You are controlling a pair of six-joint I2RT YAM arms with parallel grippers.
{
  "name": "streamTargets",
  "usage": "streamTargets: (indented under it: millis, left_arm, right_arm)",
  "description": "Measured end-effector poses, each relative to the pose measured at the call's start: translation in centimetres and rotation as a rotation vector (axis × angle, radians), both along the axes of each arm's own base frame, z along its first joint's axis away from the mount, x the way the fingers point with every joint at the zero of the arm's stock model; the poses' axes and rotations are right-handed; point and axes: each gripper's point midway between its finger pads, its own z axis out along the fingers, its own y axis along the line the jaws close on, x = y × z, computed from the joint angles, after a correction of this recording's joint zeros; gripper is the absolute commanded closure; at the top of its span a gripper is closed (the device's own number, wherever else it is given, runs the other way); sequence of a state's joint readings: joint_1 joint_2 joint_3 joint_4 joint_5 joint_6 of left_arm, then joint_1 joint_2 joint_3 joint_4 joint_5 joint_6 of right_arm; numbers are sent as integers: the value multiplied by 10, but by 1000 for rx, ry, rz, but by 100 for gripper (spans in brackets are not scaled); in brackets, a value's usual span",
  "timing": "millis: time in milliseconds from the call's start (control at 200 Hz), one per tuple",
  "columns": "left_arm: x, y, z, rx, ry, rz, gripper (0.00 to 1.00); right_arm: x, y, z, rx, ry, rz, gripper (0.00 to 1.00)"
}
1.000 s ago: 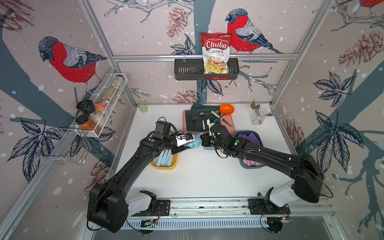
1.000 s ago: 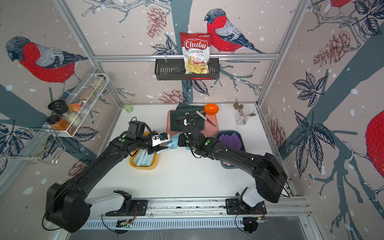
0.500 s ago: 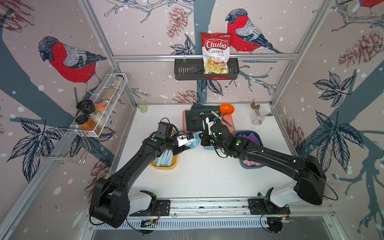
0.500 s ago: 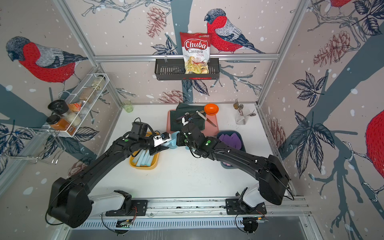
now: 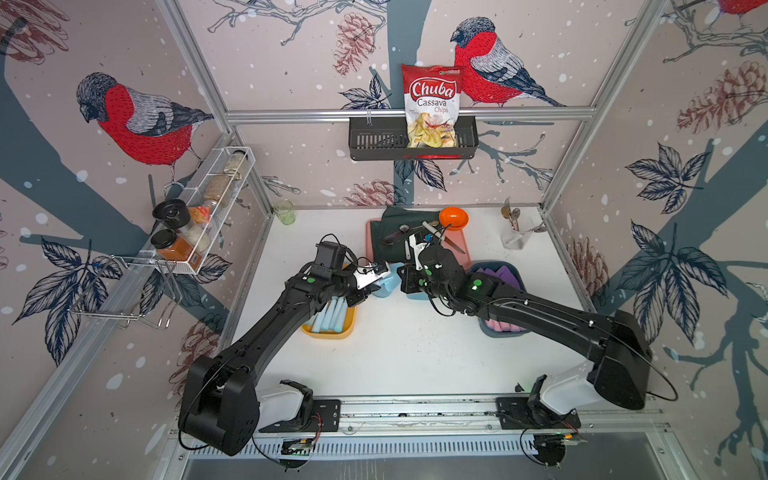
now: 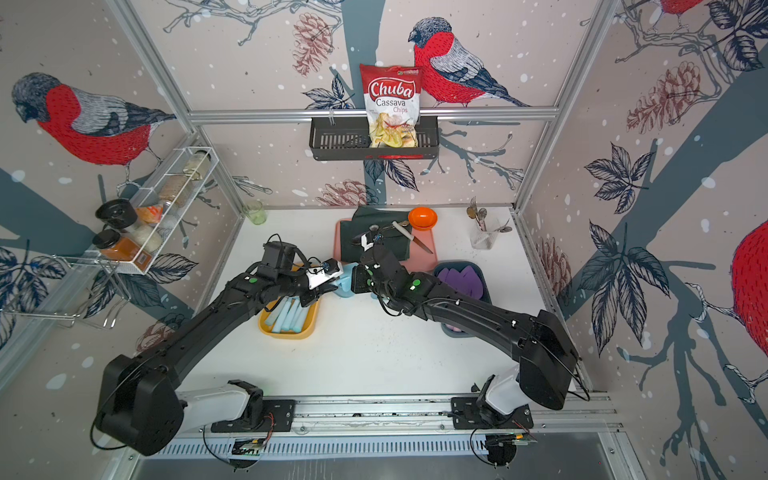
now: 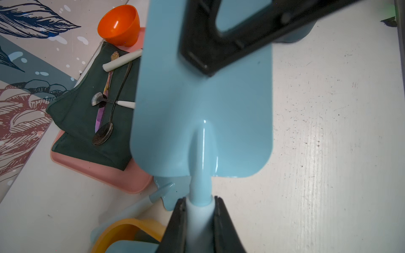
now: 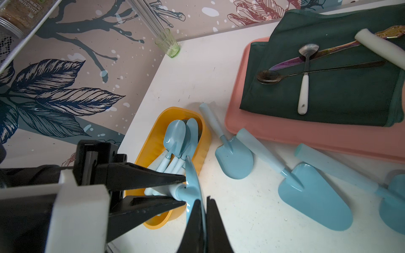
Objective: Sort the small shovels by color and place them into the storage box
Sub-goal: Pick up the shovel from the center of the board, then place the shovel in the storage box.
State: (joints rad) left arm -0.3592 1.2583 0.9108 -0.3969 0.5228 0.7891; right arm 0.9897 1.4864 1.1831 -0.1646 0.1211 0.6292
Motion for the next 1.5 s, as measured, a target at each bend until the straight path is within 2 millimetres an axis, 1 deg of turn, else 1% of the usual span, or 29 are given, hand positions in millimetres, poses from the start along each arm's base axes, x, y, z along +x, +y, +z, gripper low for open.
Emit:
streamTargets:
  millis: [20, 40, 95, 135, 200, 260, 335, 415, 530, 580, 640, 715, 800, 941, 1096, 1241, 1341, 1501]
  left_arm:
    - [0, 0, 0, -2, 0, 2, 100]
    - [0, 0, 0, 0, 0, 5, 100]
    - [1, 3, -2, 2, 21, 42, 100]
    - [3, 7, -5, 8, 39, 88, 100]
    - [11, 17, -10, 31, 63, 192, 100]
    - [19, 32, -17, 68, 85, 312, 100]
    - [27, 54, -26, 118, 107, 467, 100]
    - [36, 83, -35, 172, 124, 642, 100]
    - [40, 126, -47, 211, 180, 865, 100]
    - [41, 140, -52, 215, 209, 940, 100]
    - [39, 150, -61, 213, 251, 998, 100]
    - [35, 155, -70, 216, 302, 1037, 100]
    - [31, 158, -75, 218, 334, 1064, 100]
    - [29, 160, -78, 207, 358, 1093, 93]
    - [25, 163, -88, 220, 410, 1113, 87]
    - [21, 162, -95, 227, 451, 1115, 73]
    - [20, 161, -97, 230, 465, 1118, 66]
    - [20, 158, -101, 230, 489, 1110, 65]
  right_arm:
    - [0, 0, 1, 1, -2, 1, 64]
    - [-1, 0, 2, 4, -3, 2, 59]
    - [-1, -3, 7, 13, -14, -4, 50]
    - [-1, -7, 9, 15, -22, -15, 47]
    - [0, -16, 9, 14, -31, -35, 46]
    - [1, -26, 5, 9, -33, -55, 46]
    - [1, -42, -4, 0, -28, -86, 45]
    - [1, -55, -11, 7, -17, -118, 45]
    - [0, -61, -17, 13, -14, -126, 45]
    - [0, -63, -18, 15, -10, -131, 45]
    - [1, -64, -18, 25, -2, -141, 45]
    - [1, -64, -18, 28, 0, -139, 45]
    - [1, -64, -20, 26, 3, -139, 45]
    - [0, -65, -23, 24, 10, -134, 45]
    - [1, -65, -24, 27, 12, -134, 45]
    - [1, -65, -25, 26, 16, -131, 45]
    - [0, -65, -26, 26, 18, -130, 45]
    - [0, -65, -27, 27, 18, -130, 45]
